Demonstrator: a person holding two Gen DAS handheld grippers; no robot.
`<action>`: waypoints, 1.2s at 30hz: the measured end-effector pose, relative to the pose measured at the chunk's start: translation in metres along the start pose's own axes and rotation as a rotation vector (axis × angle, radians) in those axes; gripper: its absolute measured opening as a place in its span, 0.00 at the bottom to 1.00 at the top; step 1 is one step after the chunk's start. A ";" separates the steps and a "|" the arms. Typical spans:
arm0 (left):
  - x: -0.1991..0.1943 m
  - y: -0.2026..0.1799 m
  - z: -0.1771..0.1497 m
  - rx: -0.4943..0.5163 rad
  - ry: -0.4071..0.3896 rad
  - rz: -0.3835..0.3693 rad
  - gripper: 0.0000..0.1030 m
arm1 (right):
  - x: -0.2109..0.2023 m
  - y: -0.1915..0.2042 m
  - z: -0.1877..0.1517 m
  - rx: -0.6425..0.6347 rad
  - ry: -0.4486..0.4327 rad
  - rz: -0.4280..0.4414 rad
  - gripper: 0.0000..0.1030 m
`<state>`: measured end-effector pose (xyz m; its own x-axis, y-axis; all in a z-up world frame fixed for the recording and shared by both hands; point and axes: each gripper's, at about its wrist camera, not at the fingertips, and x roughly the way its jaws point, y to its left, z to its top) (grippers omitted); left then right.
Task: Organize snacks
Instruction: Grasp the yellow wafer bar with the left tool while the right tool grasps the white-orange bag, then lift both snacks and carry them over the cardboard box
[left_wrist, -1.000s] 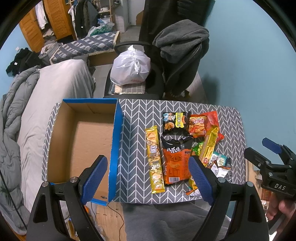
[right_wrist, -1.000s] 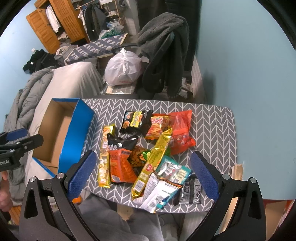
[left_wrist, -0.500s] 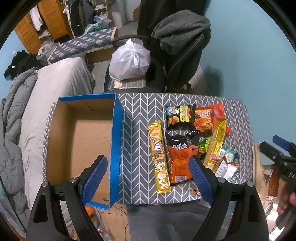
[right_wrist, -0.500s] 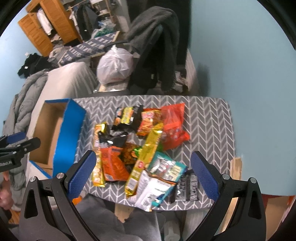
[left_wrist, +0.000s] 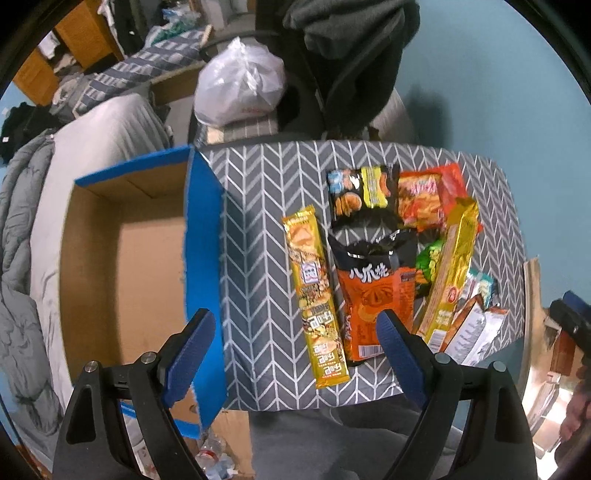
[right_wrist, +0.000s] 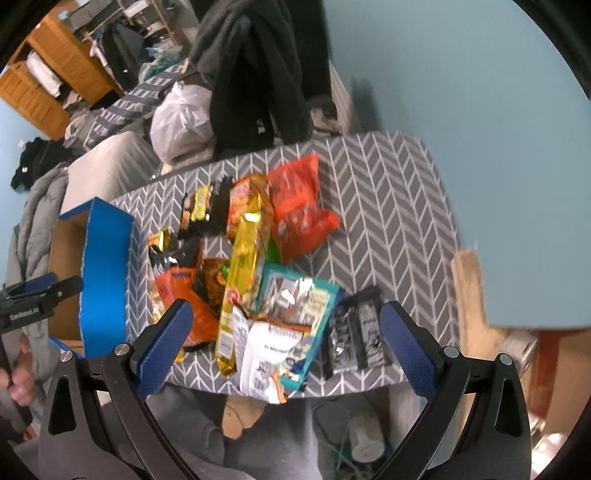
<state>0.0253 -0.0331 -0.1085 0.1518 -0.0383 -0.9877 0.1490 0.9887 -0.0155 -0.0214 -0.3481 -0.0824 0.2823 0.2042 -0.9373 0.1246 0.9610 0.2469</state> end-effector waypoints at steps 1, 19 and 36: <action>0.006 -0.001 0.000 0.003 0.018 -0.002 0.88 | 0.005 0.000 -0.005 0.009 0.010 0.002 0.98; 0.068 -0.007 -0.007 0.056 0.115 0.011 0.88 | 0.103 -0.003 -0.071 0.068 0.157 0.033 0.86; 0.127 -0.007 -0.007 -0.010 0.182 0.046 0.88 | 0.131 -0.013 -0.059 0.041 0.198 0.081 0.48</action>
<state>0.0368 -0.0440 -0.2351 -0.0210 0.0328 -0.9992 0.1366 0.9902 0.0297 -0.0421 -0.3226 -0.2226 0.1011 0.3171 -0.9430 0.1487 0.9324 0.3295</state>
